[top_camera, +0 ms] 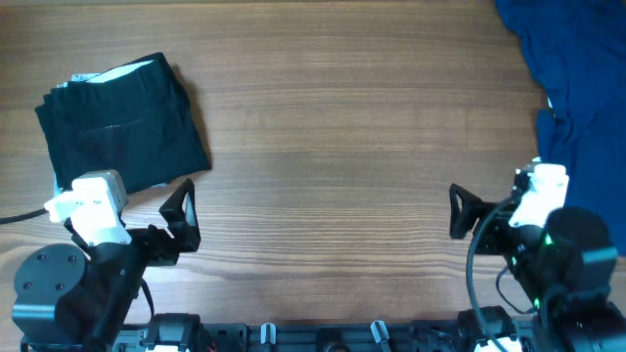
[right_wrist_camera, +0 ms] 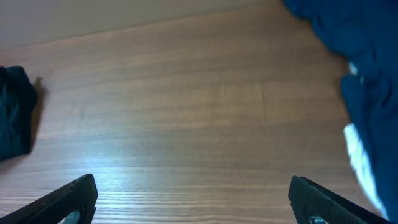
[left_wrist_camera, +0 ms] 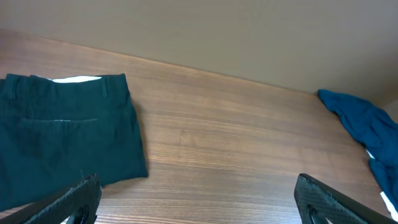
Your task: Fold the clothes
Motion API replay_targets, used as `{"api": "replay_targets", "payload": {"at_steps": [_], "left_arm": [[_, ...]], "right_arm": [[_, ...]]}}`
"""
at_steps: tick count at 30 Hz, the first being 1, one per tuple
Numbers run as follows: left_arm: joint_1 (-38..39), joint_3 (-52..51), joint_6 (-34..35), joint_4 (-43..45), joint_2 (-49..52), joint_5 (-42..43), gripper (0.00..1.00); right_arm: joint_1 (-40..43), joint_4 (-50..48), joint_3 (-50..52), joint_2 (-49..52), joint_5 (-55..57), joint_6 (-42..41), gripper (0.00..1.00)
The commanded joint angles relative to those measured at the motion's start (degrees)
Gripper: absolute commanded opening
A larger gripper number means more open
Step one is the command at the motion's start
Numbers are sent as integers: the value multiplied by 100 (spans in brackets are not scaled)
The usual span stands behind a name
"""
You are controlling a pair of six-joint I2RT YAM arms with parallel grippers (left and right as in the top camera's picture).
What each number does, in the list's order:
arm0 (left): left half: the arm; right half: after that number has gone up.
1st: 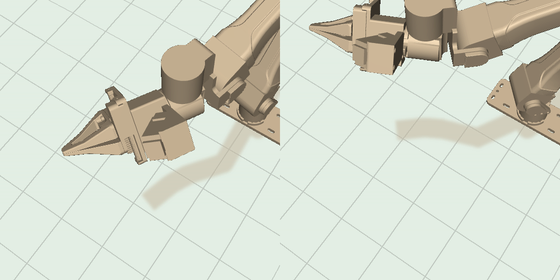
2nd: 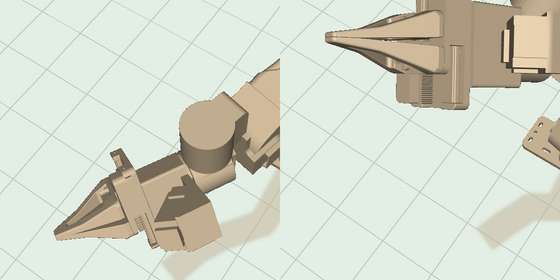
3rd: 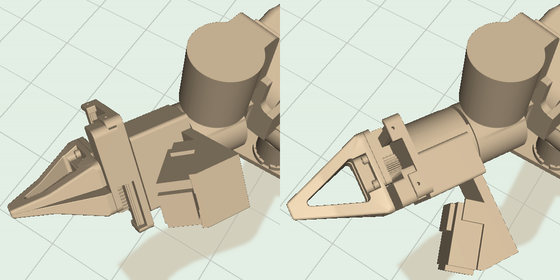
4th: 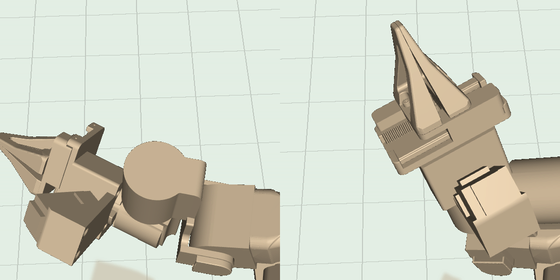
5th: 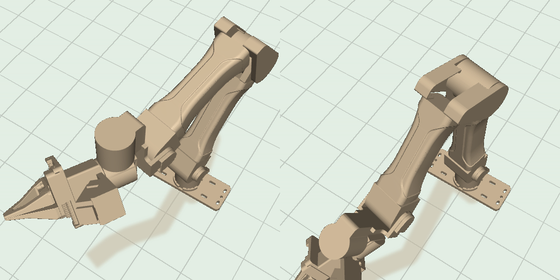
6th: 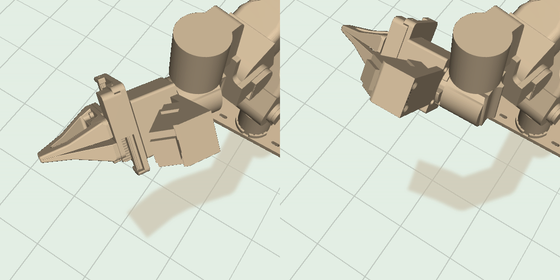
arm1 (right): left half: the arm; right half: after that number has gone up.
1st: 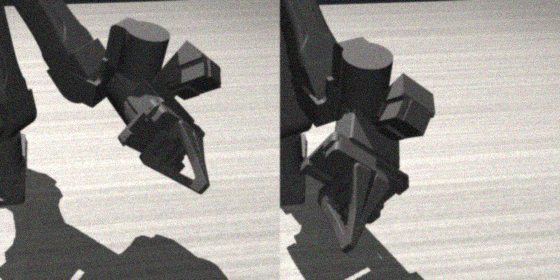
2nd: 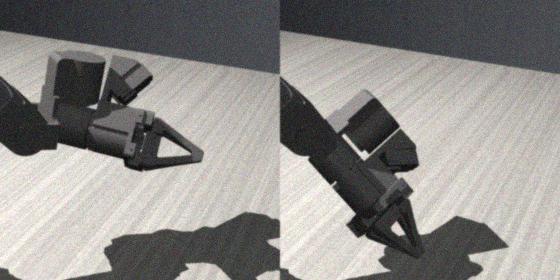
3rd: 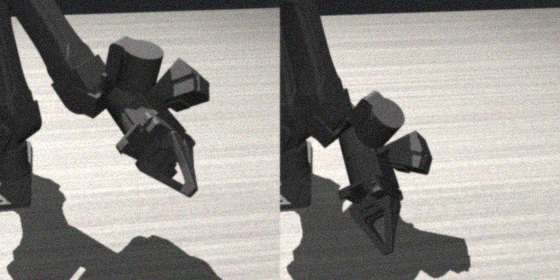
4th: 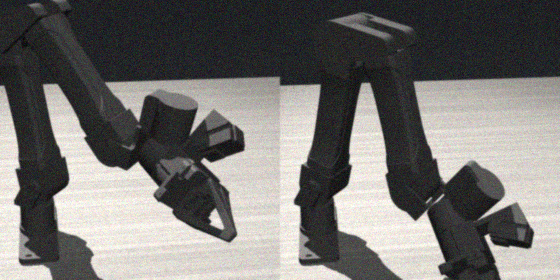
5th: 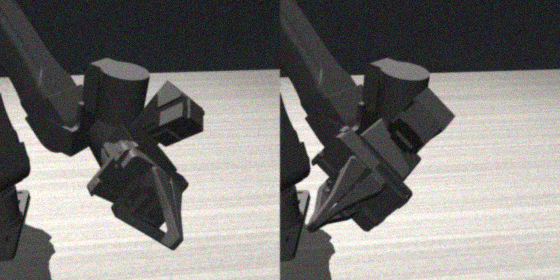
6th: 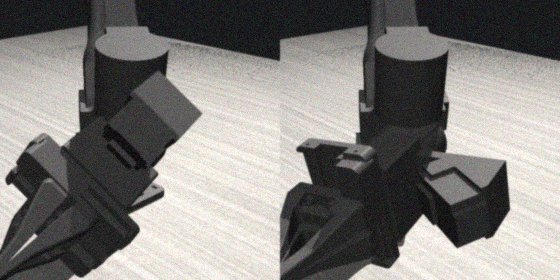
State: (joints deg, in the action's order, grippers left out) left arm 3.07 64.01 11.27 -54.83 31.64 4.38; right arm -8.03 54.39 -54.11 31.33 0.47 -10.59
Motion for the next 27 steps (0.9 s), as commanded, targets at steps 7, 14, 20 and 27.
{"api": "replay_targets", "payload": {"at_steps": [7, 14, 20, 27], "left_arm": [[26, -52, -11, 15, -46, -37, 99], [26, -52, -13, 13, -46, -37, 100], [24, -52, -13, 13, -46, -37, 100], [24, -52, -13, 13, -46, -37, 100]], "right_arm": [[26, -2841, 3060, -2806, -984, 1353, 100], [262, -5560, 4835, -3115, -1108, 1698, 100], [468, -5477, 5381, -3117, -1217, 2387, 100], [479, -5525, 5379, -3106, -1215, 2111, 100]]}}
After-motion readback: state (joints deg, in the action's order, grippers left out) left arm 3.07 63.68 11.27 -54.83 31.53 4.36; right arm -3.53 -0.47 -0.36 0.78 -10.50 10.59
